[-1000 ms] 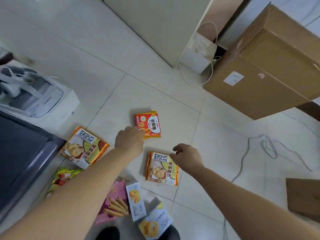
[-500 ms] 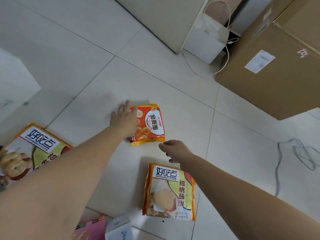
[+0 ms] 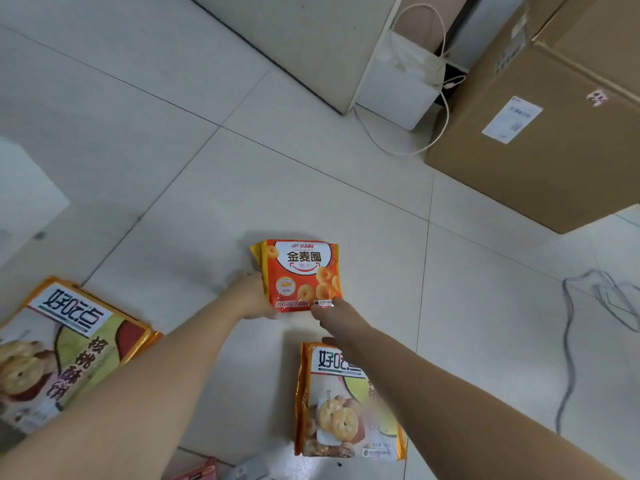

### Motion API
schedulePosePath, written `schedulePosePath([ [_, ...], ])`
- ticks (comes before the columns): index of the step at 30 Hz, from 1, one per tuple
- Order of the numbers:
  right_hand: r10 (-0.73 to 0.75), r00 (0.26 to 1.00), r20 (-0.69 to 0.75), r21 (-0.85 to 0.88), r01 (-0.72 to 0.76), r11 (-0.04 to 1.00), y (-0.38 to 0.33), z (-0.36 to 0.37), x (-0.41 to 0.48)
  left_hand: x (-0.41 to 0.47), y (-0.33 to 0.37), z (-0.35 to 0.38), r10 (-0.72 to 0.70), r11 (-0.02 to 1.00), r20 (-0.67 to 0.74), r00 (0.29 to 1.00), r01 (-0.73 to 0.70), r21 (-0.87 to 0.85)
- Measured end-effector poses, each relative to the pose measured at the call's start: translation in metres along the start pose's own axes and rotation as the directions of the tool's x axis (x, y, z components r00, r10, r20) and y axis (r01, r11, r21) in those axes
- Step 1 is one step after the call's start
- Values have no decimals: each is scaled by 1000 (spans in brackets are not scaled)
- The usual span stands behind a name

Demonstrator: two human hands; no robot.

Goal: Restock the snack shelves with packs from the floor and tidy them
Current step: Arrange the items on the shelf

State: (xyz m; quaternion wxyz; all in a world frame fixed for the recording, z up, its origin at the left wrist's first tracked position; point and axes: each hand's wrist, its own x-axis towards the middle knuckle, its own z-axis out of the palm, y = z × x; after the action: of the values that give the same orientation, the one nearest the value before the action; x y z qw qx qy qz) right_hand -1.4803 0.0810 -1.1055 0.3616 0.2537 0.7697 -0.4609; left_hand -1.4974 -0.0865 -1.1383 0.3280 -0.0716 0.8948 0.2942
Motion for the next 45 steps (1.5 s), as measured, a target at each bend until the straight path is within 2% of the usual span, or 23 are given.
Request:
schedulePosePath([
  [1, -16, 999, -28, -3, 15, 1000, -1, 2, 3, -4, 3, 3, 12, 978, 34, 999, -4, -210],
  [2, -35, 996, -85, -41, 32, 999, -3, 3, 6, -8, 7, 5, 34, 908, 51, 998, -10, -419],
  [4, -73, 973, -220, -184, 32, 982, -6, 3, 12, -14, 14, 7, 19, 813, 31, 999, 3, -582],
  [6, -102, 965, -244, -231, 44, 972, -8, -2, 18, -12, 15, 10, -79, 814, -28, 997, 48, -579],
  [8, -115, 984, -134, -160, 93, 983, -10, -9, 21, -7, 12, 13, -161, 840, -75, 984, 97, -534],
  [10, -97, 995, -25, -68, 95, 993, -14, -15, 23, -8, 9, 18, -162, 837, -65, 985, 102, -538],
  [12, -37, 999, -6, -32, 37, 999, -16, -20, 20, -10, 4, 24, -171, 806, -12, 985, 133, -577],
  [14, 7, 1000, -26, -19, -7, 1000, -16, -25, 12, -18, 2, 26, -193, 762, 52, 980, 183, -621],
  [17, 4, 996, -86, -36, -7, 999, -16, -35, -5, -35, 11, 15, -156, 749, 51, 986, 152, -645],
  [23, -212, 935, -283, -180, 165, 970, -65, -77, -96, -124, 76, -58, -97, 749, -76, 992, 22, -662],
  [29, -375, 882, -286, -206, 326, 923, -145, -97, -228, -248, 122, -152, -95, 781, -219, 971, -64, -621],
  [34, -480, 845, -234, -233, 431, 872, -218, -104, -342, -353, 148, -225, -166, 819, -352, 921, -70, -569],
  [38, -579, 798, -167, -270, 528, 805, -267, -106, -426, -437, 168, -272, -252, 811, -438, 863, -59, -583],
  [42, -667, 742, -63, -296, 625, 723, -300, -103, -500, -523, 185, -304, -364, 764, -529, 766, -79, -640],
  [45, -727, 686, 39, -288, 704, 649, -319, -97, -554, -589, 196, -320, -458, 688, -579, 675, -142, -711],
])
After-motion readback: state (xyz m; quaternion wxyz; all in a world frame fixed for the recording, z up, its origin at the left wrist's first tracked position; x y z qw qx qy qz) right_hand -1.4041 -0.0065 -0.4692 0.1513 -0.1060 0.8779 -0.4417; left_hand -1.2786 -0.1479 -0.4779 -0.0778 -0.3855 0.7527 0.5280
